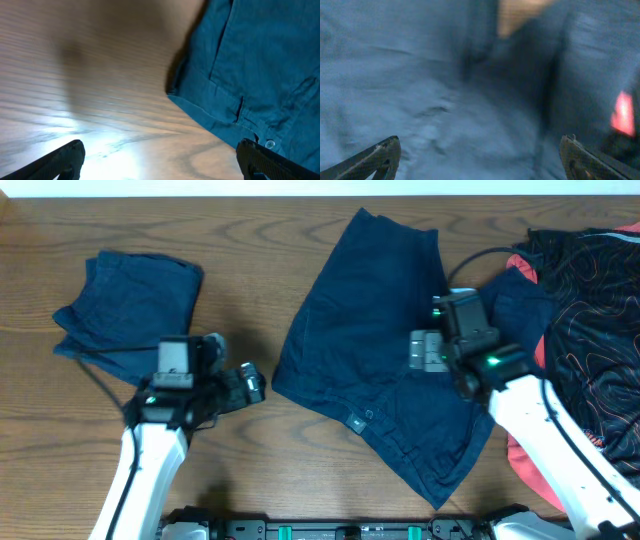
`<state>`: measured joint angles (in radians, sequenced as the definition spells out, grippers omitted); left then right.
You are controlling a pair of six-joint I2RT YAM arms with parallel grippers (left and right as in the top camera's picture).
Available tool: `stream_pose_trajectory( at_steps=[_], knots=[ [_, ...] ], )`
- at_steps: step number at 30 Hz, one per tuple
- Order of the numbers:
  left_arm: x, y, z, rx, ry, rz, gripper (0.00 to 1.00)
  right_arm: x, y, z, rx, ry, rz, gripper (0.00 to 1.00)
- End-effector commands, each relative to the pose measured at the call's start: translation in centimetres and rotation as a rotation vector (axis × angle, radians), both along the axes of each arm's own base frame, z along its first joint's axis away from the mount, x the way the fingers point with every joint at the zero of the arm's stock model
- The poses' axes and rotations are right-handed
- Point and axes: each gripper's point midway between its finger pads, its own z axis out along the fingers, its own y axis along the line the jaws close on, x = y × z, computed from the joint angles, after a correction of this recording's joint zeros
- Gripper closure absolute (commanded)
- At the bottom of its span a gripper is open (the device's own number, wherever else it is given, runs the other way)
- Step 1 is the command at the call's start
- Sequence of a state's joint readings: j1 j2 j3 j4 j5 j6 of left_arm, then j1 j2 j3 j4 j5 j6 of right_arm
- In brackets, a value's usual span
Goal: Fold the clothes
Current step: 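Drag the navy shorts leftward with the right gripper onto the table center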
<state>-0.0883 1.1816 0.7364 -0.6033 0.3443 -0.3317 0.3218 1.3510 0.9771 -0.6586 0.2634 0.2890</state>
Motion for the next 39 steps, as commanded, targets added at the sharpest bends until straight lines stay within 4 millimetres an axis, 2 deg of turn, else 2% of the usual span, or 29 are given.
stream_pose_trajectory(
  at_steps=[1, 6, 10, 12, 13, 14, 16, 17, 19, 22, 25, 26, 29, 30, 31, 32, 33, 36, 39],
  knots=[
    [0.0, -2.4, -1.6, -0.052, 0.078, -0.01, 0.02, -0.3, -2.3, 0.7, -0.035, -0.007, -0.072, 0.01],
    [1.0, -4.9, -5.0, -0.042, 0.126, -0.077, 0.0, -1.4, -3.8, 0.1, -0.053, 0.049, -0.109, 0.01],
    [2.3, -5.5, -7.2, -0.04, 0.129, -0.087, 0.04, -1.8, -4.3, -0.1, -0.059, 0.07, -0.121, 0.01],
    [3.0, -5.7, -8.0, -0.042, 0.118, -0.087, 0.1, -1.9, -4.5, -0.2, -0.06, 0.075, -0.123, 0.01],
    [3.5, -5.8, -8.2, -0.044, 0.107, -0.088, 0.17, -1.9, -4.5, -0.2, -0.06, 0.076, -0.124, 0.01],
    [3.8, -5.9, -8.5, -0.046, 0.097, -0.088, 0.35, -1.9, -4.5, -0.2, -0.06, 0.076, -0.123, 0.01],
    [4.5, -6.0, -8.7, -0.051, 0.077, -0.089, 0.78, -1.9, -4.5, -0.2, -0.06, 0.077, -0.124, 0.01],
    [4.8, -6.1, -8.6, -0.053, 0.063, -0.089, 0.94, -2.0, -4.5, -0.2, -0.061, 0.079, -0.124, 0.01],
    [5.6, -6.1, -8.2, -0.047, 0.028, -0.085, 0.94, -2.1, -4.5, -0.3, -0.062, 0.083, -0.124, 0.01],
    [8.3, -4.0, -6.5, 0.049, -0.08, -0.042, 0.94, -2.1, -4.5, -0.3, -0.064, 0.087, -0.123, 0.01],
    [12.7, -0.6, -2.3, 0.176, -0.24, 0.03, 0.94, -2.2, -4.5, -0.3, -0.064, 0.09, -0.123, 0.01],
    [14.7, 0.6, 0.1, 0.2, -0.308, 0.06, 0.94, -2.2, -4.5, -0.3, -0.064, 0.09, -0.123, 0.01],
    [18.6, 2.6, 5.7, 0.192, -0.436, 0.133, 0.94, -2.2, -4.5, -0.3, -0.064, 0.088, -0.123, 0.01],
    [19.4, 3.1, 7.2, 0.189, -0.469, 0.15, 0.84, -2.2, -4.5, -0.3, -0.064, 0.089, -0.123, 0.01],
    [20.0, 3.4, 8.5, 0.177, -0.493, 0.156, 0.52, -2.2, -4.5, -0.3, -0.064, 0.088, -0.123, 0.01],
    [20.1, 3.3, 9.1, 0.159, -0.495, 0.148, 0.12, -2.2, -4.5, -0.3, -0.064, 0.088, -0.123, 0.01],
    [19.9, 3.0, 9.2, 0.138, -0.478, 0.131, 0.02, -2.1, -4.5, -0.3, -0.063, 0.087, -0.123, 0.01],
    [16.7, 1.2, 6.6, 0.058, -0.3, 0.052, 0.02, -2.1, -4.5, -0.3, -0.063, 0.086, -0.123, 0.01],
    [10.7, 0.3, 2.8, 0.041, -0.008, 0.017, 0.02, -1.9, -4.5, -0.2, -0.061, 0.078, -0.125, 0.01]
  ],
)
